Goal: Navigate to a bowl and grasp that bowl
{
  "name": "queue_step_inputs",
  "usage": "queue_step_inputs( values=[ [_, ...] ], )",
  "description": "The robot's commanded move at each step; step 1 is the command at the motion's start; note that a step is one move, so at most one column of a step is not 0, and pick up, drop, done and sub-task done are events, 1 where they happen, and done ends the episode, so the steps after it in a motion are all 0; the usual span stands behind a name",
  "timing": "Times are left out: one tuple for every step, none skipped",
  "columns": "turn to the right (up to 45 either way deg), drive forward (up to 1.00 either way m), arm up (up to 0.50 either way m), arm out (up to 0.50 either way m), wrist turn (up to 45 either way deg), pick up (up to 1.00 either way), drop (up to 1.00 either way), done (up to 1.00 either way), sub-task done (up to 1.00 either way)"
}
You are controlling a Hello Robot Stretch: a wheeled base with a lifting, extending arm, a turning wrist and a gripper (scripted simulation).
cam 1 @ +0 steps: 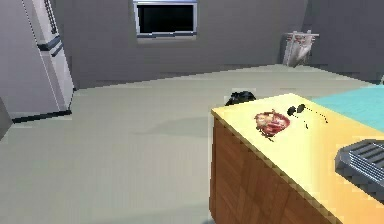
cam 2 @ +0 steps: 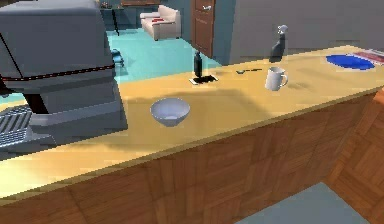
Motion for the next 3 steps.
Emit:
queue_step_inputs(
  values=[
    [0.0,0.0,0.38,0.0,0.0,0.0,0.0,0.0,0.0],
    [0.0,0.0,0.0,0.3,0.0,0.0,0.0,0.0,0.0],
    [0.0,0.0,0.0,0.0,45.0,0.0,0.0,0.0,0.0]
  ],
)
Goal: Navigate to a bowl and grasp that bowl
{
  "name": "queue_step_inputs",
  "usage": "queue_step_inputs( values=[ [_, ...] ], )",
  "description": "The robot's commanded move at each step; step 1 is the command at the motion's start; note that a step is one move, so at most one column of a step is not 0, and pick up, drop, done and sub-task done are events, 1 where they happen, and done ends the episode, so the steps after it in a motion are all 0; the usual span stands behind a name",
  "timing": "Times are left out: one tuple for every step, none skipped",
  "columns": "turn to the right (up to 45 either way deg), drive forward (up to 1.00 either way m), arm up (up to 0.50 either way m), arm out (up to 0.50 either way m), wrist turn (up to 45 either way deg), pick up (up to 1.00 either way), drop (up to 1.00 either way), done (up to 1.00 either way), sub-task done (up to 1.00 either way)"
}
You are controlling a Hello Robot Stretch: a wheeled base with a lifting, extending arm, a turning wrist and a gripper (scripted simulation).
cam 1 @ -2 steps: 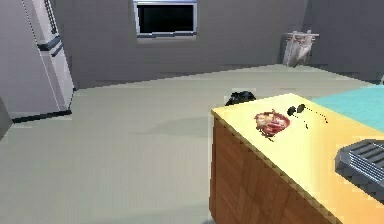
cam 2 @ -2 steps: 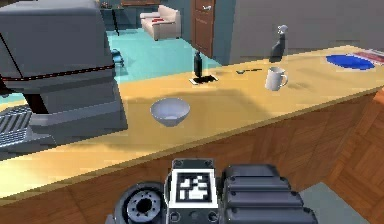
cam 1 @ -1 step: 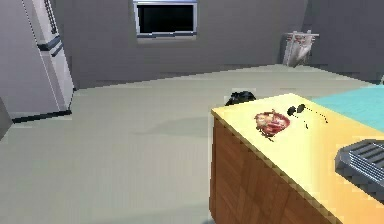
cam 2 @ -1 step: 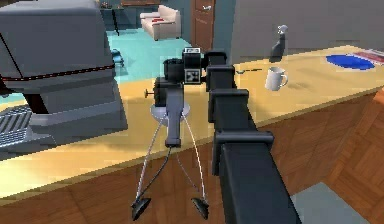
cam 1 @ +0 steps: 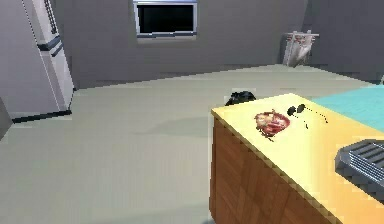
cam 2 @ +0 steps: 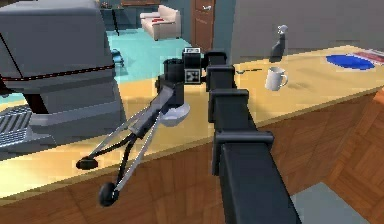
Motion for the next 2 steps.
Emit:
queue_step_inputs(
  values=[
    [0.0,0.0,0.0,0.0,45.0,0.0,0.0,0.0,0.0],
    [0.0,0.0,0.0,0.0,45.0,0.0,0.0,0.0,0.0]
  ],
)
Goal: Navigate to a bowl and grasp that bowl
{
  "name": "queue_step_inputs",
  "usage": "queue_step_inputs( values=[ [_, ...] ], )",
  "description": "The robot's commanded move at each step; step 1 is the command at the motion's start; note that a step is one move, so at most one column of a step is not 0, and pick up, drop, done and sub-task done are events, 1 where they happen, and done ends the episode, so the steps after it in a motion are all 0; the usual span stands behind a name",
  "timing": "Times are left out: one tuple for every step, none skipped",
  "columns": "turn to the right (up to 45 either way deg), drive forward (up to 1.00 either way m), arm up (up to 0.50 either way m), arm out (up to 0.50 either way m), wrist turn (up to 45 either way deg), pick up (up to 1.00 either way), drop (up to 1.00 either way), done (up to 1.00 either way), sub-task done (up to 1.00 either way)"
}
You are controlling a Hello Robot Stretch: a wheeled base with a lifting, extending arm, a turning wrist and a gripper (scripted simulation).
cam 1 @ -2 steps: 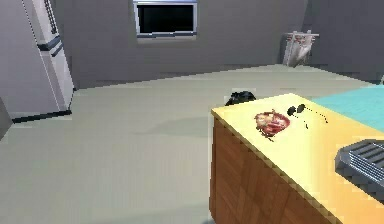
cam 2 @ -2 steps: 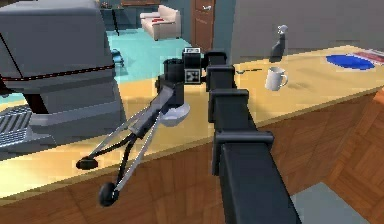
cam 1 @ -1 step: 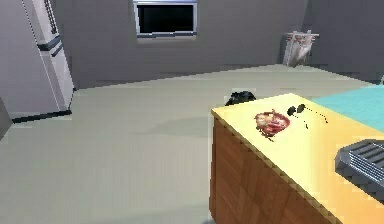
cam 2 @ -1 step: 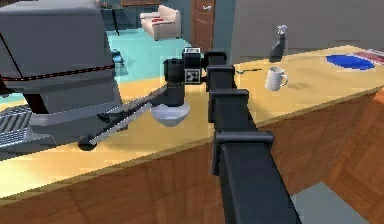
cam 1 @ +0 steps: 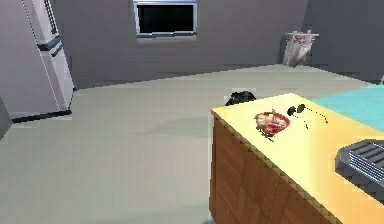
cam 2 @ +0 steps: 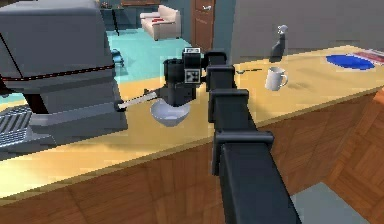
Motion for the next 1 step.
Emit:
queue_step_inputs(
  values=[
    [0.0,0.0,0.0,0.0,27.0,0.0,0.0,0.0,0.0]
  ],
)
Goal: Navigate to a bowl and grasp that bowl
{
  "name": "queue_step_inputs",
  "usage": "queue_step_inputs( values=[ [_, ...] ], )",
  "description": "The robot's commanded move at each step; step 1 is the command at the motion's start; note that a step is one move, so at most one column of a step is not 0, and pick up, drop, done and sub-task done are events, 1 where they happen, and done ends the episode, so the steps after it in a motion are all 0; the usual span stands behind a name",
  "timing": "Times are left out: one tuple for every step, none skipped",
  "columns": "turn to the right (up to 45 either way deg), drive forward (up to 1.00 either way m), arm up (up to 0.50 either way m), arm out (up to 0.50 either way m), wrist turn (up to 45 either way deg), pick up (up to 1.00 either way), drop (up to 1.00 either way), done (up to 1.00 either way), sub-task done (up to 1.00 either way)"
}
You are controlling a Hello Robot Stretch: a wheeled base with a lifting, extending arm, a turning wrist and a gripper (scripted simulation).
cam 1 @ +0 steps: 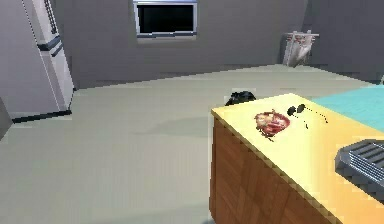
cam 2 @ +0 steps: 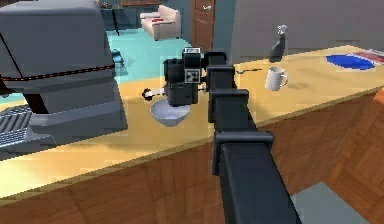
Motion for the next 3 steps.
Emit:
queue_step_inputs(
  values=[
    [0.0,0.0,-0.08,0.0,0.0,0.0,0.0,0.0,0.0],
    [0.0,0.0,0.0,0.0,0.0,1.0,0.0,0.0,0.0],
    [0.0,0.0,0.08,0.0,0.0,0.0,0.0,0.0,0.0]
  ],
)
